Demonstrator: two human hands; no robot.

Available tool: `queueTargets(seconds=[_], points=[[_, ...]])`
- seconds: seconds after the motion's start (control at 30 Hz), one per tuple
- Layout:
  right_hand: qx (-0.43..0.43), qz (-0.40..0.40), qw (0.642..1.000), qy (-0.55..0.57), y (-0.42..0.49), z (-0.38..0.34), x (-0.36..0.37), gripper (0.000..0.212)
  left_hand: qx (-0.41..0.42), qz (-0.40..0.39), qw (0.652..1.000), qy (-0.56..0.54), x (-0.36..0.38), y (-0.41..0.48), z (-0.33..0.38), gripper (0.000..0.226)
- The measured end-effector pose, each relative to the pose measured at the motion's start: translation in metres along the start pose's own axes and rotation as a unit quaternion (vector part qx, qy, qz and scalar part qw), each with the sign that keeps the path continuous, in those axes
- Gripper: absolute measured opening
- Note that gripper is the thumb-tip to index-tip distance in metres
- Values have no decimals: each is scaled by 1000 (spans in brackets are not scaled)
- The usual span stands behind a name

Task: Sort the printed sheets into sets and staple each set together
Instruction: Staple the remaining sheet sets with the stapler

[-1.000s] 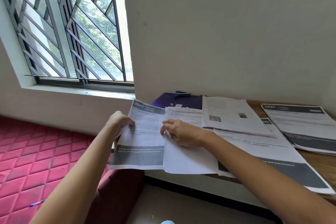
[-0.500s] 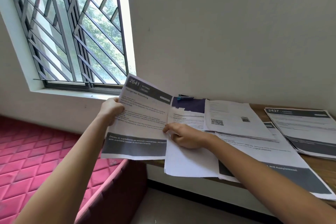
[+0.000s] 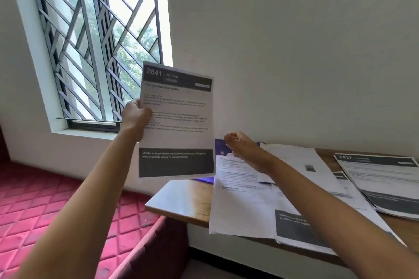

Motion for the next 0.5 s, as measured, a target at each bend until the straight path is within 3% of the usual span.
queueTargets(seconds=[0.07,0.2,0.33,0.5], points=[[-6,10,1000,5,8,-8,-9,78,32,18,999,-19,7,-3,17,19],[-26,35,999,8,7,-27,-27,84,70,30,996,-54,24,-8,43,26],[-40,89,994,45,10,-32,-53,70,48,-15,994,-96,55,-21,47,28],[11,144,987,70,14,-16,-97,60,10,-67,988,-141,95,-45,36,28]])
Point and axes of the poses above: each hand's wrist, its own y-axis towards the middle knuckle, its own x-axis out of the palm, z = x × y, the point moved 8 cm from there along y, towards the middle knuckle, and after that the axes turned 12 degrees about z, right-handed, at the moved point
